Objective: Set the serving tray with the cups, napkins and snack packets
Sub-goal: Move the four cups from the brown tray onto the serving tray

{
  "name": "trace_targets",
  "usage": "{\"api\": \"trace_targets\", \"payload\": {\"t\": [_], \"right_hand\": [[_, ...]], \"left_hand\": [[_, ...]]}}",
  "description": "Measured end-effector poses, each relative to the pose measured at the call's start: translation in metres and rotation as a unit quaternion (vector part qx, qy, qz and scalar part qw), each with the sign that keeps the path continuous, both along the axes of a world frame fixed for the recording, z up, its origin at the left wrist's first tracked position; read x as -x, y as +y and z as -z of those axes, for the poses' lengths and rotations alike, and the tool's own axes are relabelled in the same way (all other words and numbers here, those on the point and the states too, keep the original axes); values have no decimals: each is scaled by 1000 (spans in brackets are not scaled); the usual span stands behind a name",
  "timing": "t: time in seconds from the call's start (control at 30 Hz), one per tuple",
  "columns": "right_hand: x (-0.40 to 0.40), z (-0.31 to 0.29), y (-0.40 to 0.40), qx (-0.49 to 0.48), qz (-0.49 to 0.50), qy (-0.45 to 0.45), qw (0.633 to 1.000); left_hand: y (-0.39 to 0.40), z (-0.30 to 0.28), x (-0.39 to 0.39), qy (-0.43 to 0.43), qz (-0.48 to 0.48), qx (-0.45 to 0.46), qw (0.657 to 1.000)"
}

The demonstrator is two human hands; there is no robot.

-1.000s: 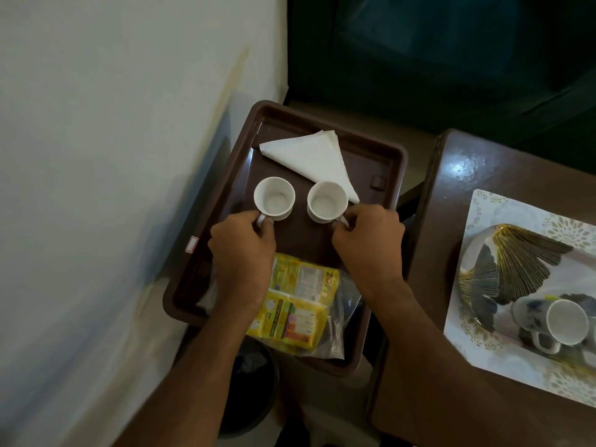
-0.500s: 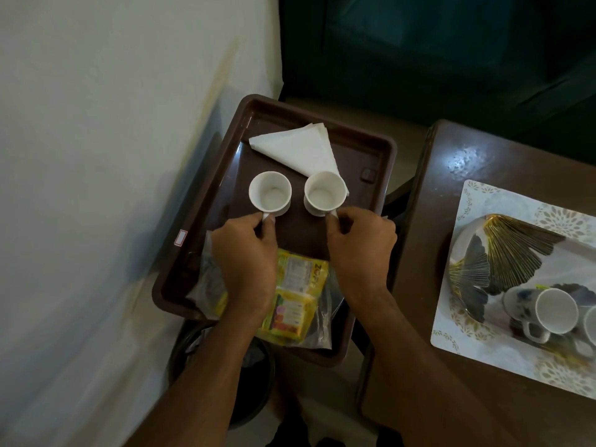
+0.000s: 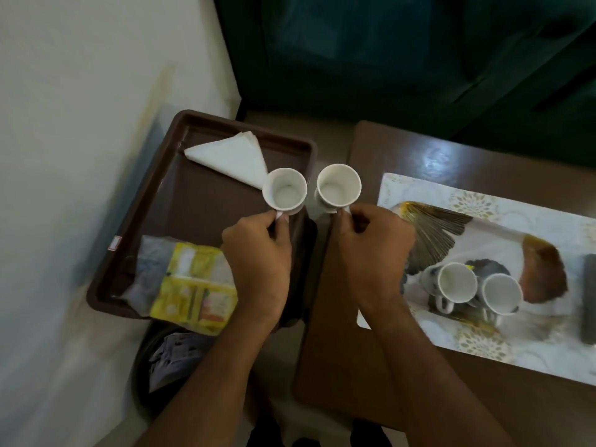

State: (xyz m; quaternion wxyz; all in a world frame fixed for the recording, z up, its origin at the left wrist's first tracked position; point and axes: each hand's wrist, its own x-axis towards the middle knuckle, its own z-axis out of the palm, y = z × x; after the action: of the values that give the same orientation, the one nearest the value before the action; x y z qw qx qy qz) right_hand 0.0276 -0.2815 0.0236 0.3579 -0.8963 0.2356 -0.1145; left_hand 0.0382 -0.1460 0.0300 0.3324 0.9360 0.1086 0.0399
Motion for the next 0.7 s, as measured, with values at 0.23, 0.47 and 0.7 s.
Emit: {"api": "trace_targets", "payload": {"t": [0.23, 0.47, 0.7], "right_hand": [[34, -2, -89, 28, 38, 19, 999], [67, 4, -183, 41, 80, 24, 996], [80, 21, -253, 49, 53, 69, 995]], "left_hand": [[-89, -5, 24, 1, 54, 31, 998], [-169, 6, 36, 19, 128, 34, 991], [-205, 25, 23, 90, 197, -23, 976]]}}
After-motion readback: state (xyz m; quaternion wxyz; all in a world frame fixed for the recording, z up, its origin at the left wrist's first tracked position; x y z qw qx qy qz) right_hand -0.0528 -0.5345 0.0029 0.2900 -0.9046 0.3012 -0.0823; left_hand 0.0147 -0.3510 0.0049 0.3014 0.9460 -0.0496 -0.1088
